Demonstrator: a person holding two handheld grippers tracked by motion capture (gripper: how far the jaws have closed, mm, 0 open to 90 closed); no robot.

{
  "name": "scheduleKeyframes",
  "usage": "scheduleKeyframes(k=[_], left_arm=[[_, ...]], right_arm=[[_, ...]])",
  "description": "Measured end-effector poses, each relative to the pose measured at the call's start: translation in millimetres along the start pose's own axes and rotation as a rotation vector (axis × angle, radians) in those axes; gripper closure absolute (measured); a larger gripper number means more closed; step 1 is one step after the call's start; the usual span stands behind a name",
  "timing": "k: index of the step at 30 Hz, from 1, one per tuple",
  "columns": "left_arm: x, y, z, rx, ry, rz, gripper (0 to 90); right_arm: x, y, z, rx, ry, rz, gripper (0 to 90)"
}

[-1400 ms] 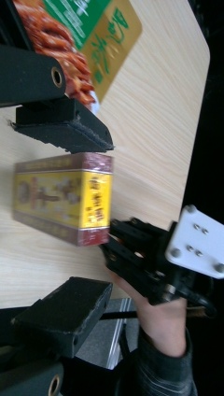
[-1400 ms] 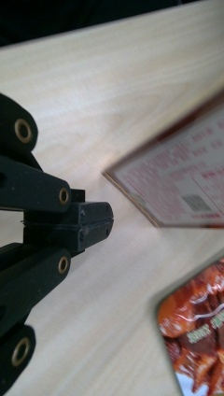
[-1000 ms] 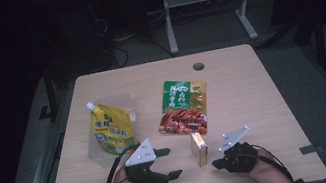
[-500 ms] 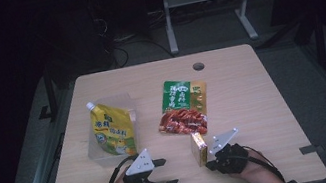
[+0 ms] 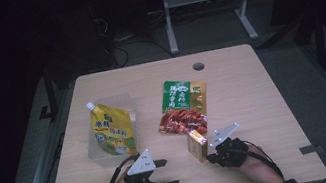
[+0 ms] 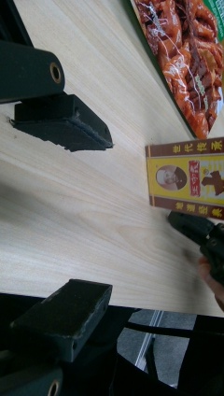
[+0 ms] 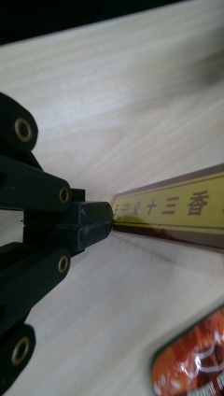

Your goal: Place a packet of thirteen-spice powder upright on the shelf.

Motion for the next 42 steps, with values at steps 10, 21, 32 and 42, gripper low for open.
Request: scheduleKeyframes(k=[10, 21, 32, 42], left_arm=[[1.7, 1.3, 0.3, -0.005, 0.002, 0.006, 24.4], [3.7, 5.4, 5.0, -0.021, 0.008, 0.012, 24.5], [7.4, 8.7, 4.8, -0.016, 0.013, 0.035, 24.5], [8.3, 15.6, 6.9, -0.012, -0.01, 0.067, 21.2]], right_arm=[[7.1, -11.9, -20.9, 0.024, 0.045, -0.027, 90.0], [-16.7, -6.3, -23.1, 0.052, -0.01, -0.102, 59.4], [-30.2, -42.5, -11.6, 0.036, -0.033, -0.228, 44.1], [-25.3, -57.7, -12.8, 0.001, -0.032, -0.253, 46.7]])
Point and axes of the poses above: each handheld gripper's, and its own axes: x roughly forward along the jaws, y roughly out of its underside, z roughly to its left, the point moved 10 cm from there along x, roughly forward along the jaws, and after that the axes turned 9 degrees about y, right-handed, at the moved point
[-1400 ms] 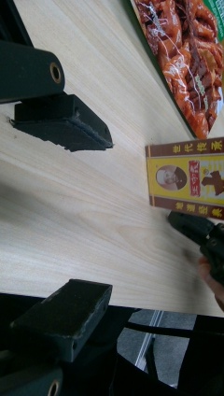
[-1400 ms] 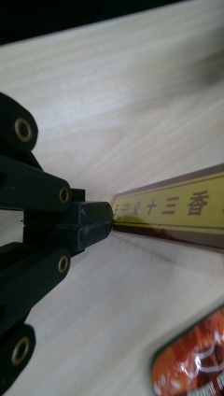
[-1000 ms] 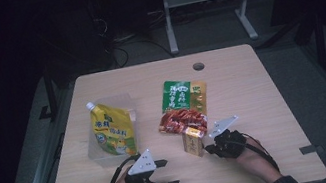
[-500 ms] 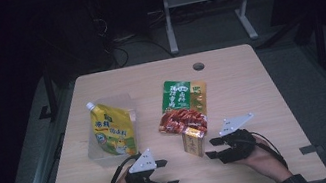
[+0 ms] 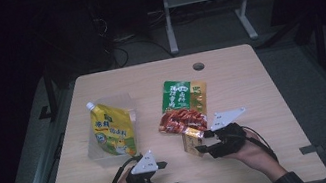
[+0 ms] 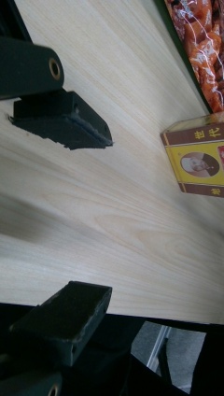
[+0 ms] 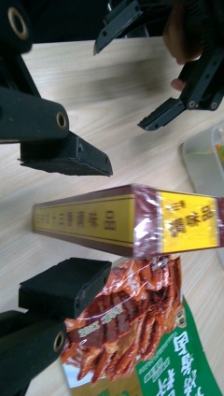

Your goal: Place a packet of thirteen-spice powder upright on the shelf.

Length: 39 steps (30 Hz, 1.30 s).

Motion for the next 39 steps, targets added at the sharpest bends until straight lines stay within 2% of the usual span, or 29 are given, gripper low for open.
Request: scheduleKeyframes(k=[6, 7, 9, 11, 14, 19, 23, 27, 29, 33, 37, 39], left_arm=[[-3.2, 5.2, 1.6, -0.018, -0.012, 0.018, 18.2], [-4.1, 6.3, 1.3, -0.026, -0.017, 0.02, 18.2], [-9.3, 6.8, 2.1, -0.011, -0.038, 0.015, 18.2], [-12.4, 6.3, 4.1, -0.019, -0.054, 0.001, 18.1], [-16.4, 7.7, 5.4, -0.036, -0.057, -0.007, 18.2], [-22.6, 14.1, 3.9, -0.039, -0.072, 0.01, 18.2], [-25.8, 11.7, 1.5, -0.045, -0.072, -0.02, 17.8], [-26.6, 11.3, 0.5, -0.037, -0.068, -0.02, 17.3], [-27.6, 11.7, 1.0, -0.051, -0.068, -0.011, 17.3], [-29.5, 8.6, 0.3, -0.079, -0.06, -0.045, 17.1], [-28.6, 7.3, 0.6, -0.072, -0.055, -0.055, 16.9], [-27.7, 7.6, 0.1, -0.073, -0.05, -0.051, 16.9]], right_arm=[[2.2, -7.2, -0.5, -0.014, 0.008, -0.002, 52.0], [1.2, -10.0, -2.1, -0.018, 0.021, -0.016, 57.5], [-0.1, -11.6, -4.0, -0.023, 0.029, -0.025, 62.0], [-2.0, -13.4, -5.3, -0.021, 0.038, -0.035, 65.5], [-3.6, -15.3, -7.0, -0.028, 0.045, -0.04, 66.7], [-5.1, -17.8, -9.4, -0.037, 0.047, -0.032, 67.0], [-5.3, -28.7, -12.4, -0.047, 0.043, -0.047, 67.2], [-2.4, -43.1, -12.8, -0.06, 0.015, -0.064, 67.3], [0.6, -50.3, -13.5, -0.068, -0.003, -0.072, 67.4], [7.3, -65.9, -17.0, -0.093, -0.013, -0.084, 67.4], [14.2, -85.3, -18.4, -0.107, -0.032, -0.101, 67.4], [17.4, -95.1, -16.9, -0.119, -0.059, -0.108, 67.5]])
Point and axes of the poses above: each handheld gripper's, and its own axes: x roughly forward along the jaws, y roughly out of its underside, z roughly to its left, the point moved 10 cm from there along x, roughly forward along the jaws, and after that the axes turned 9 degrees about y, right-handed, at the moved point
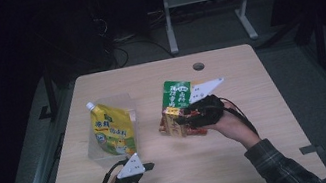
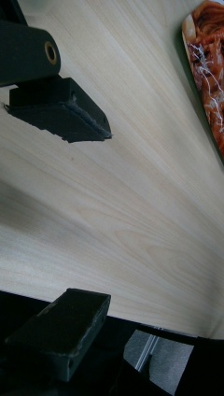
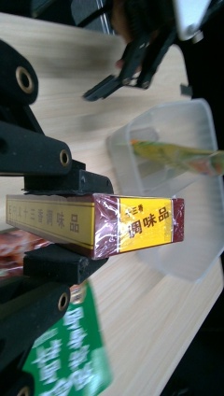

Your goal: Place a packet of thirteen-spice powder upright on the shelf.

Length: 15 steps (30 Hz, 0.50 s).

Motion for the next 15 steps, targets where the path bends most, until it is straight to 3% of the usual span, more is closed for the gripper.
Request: scheduleKeyframes(k=[15], left_arm=[[2.3, -1.7, -1.5, 0.0, 0.008, 0.004, 17.0]], right_arm=[[42.5, -55.7, 3.8, -0.11, -0.074, -0.039, 67.4]])
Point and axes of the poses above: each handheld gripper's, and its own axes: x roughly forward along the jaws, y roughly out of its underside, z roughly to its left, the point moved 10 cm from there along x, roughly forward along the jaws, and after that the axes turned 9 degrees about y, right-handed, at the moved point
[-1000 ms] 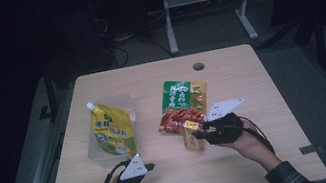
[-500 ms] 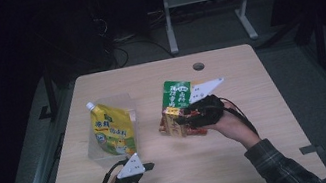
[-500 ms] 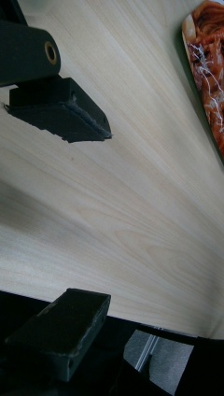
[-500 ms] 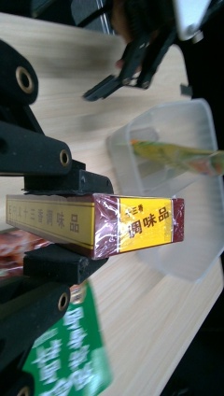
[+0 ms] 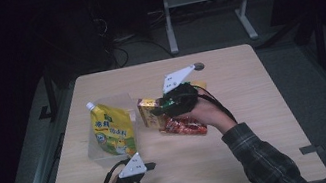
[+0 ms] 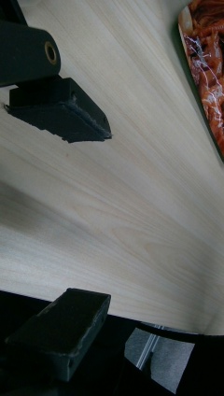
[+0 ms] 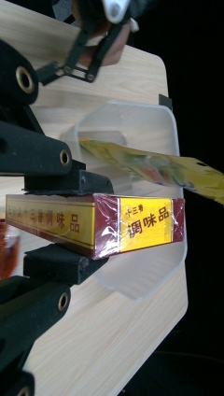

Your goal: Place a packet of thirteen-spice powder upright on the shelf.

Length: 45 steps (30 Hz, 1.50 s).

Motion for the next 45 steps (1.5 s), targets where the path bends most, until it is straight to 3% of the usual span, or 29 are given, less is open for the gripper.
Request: scheduleKeyframes(k=[10, 14, 20, 30, 31, 33, 45], left_arm=[[1.2, 0.7, -1.6, 0.01, 0.004, 0.012, 17.1], [1.0, 0.9, -1.0, 0.016, 0.003, 0.014, 17.2], [1.9, 0.8, -2.5, 0.015, 0.008, 0.014, 17.2], [3.2, 1.1, -4.1, 0.014, 0.014, 0.02, 17.2], [3.6, 1.0, -4.5, 0.016, 0.017, 0.02, 17.2], [3.9, 1.1, -4.8, 0.014, 0.017, 0.02, 17.2], [5.4, 1.0, -7.8, 0.018, 0.03, 0.026, 17.2]], right_arm=[[34.3, -16.9, 6.5, -0.029, -0.051, 0.011, 67.5], [41.5, -18.3, 5.2, -0.04, -0.058, 0.006, 67.5], [48.1, -18.3, 8.3, -0.018, -0.075, 0.011, 67.5], [58.9, -25.9, 9.1, -0.031, -0.095, 0.016, 67.4], [63.0, -28.1, 7.6, -0.053, -0.101, 0.016, 67.4], [64.1, -28.8, 8.8, -0.04, -0.107, 0.021, 67.5], [88.0, -39.2, 11.0, -0.047, -0.174, -0.029, 67.4]])
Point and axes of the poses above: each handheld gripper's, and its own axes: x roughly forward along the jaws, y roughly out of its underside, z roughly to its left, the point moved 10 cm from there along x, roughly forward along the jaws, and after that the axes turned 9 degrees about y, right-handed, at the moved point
